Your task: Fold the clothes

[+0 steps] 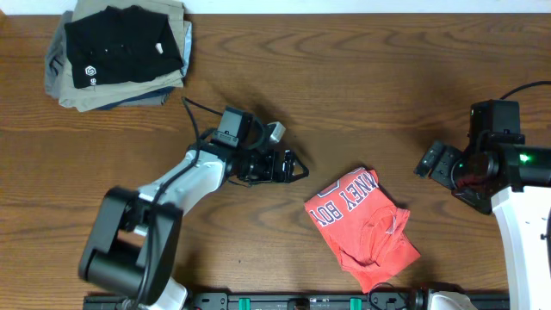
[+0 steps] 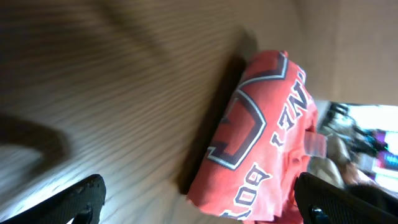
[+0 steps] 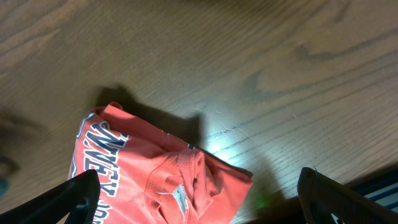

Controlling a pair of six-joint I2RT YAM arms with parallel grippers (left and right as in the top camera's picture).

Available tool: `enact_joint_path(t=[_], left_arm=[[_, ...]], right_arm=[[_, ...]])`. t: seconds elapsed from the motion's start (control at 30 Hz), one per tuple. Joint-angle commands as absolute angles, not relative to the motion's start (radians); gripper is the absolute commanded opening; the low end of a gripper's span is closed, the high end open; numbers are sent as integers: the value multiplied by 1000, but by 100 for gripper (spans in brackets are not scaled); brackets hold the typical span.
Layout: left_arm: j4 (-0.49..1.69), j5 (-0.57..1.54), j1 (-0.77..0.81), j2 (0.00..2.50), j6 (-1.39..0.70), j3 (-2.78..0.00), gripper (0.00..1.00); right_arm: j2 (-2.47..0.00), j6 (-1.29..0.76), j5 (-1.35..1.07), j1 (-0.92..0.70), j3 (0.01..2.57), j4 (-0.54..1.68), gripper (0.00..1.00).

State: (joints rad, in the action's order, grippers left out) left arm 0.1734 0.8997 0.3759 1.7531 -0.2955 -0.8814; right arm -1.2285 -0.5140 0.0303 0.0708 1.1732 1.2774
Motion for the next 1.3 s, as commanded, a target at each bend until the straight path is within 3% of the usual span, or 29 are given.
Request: enact_joint_path(t=[0.0,0.47,0.83,1.0,1.1,1.17,1.27], left_arm=[[133,1052,385,1817,-255,-888,98],[60,1055,599,1896,-255,-889,98],[36,922,717,1896,-267,-889,100],[-3,921,717,1895,-267,-889,62],[-10,853,716,1895,-294,-889,47],[-5,760,708,1895,-353,-889,27],[-4,663,678,1895,-421,-889,19]], right_arm=[[-1231,-491,25,80,1182,1274,99],[-1231,-492,25,80,1182,1274,99],[-1231,-482,25,77,1182,1296,99],[-1231,-480,25,77,1182,1303,99],[-1231,-477,25,77,1182,1306,99],[-1231,-473,25,77,1182,1310,99],[-1231,-473,25,77,1182,1321,99]])
